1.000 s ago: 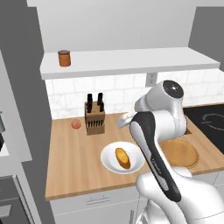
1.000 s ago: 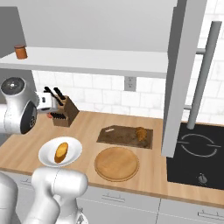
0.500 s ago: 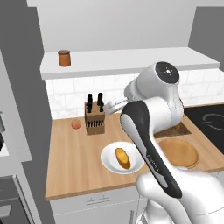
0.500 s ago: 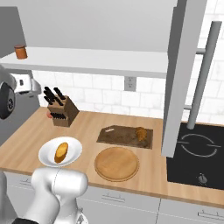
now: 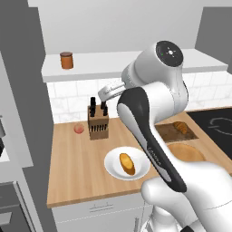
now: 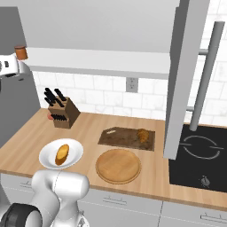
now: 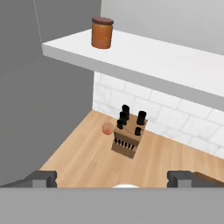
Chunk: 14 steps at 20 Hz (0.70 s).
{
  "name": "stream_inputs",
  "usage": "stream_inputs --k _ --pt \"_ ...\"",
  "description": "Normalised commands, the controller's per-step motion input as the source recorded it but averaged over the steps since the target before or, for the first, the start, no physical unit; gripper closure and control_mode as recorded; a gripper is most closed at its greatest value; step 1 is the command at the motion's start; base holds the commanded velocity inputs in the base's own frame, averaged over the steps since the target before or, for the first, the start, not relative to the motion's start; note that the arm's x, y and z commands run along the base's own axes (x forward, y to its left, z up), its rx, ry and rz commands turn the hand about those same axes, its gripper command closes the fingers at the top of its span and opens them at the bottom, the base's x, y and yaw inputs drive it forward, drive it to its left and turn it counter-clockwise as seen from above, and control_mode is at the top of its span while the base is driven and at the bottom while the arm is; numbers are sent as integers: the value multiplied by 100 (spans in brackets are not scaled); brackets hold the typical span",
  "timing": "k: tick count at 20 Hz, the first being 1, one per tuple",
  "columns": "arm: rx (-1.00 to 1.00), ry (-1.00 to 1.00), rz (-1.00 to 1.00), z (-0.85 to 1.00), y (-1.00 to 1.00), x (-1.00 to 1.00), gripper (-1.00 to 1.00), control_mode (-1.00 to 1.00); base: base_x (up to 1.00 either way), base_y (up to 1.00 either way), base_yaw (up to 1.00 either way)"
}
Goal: From the different types of pastries on the counter, select a croissant and place it on the cutting board. Then retrieve a jar of jam from the cabinet and place it alongside the croissant on the cutting board.
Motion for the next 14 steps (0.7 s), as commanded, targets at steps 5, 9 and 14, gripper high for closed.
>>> stream_inputs --k 5,9,14 --pt "5 -16 0 8 15 0 -100 -100 0 0 0" --pt "6 -19 2 12 4 0 -100 -100 0 0 0" --pt "7 -13 1 3 3 4 -100 -100 0 0 0"
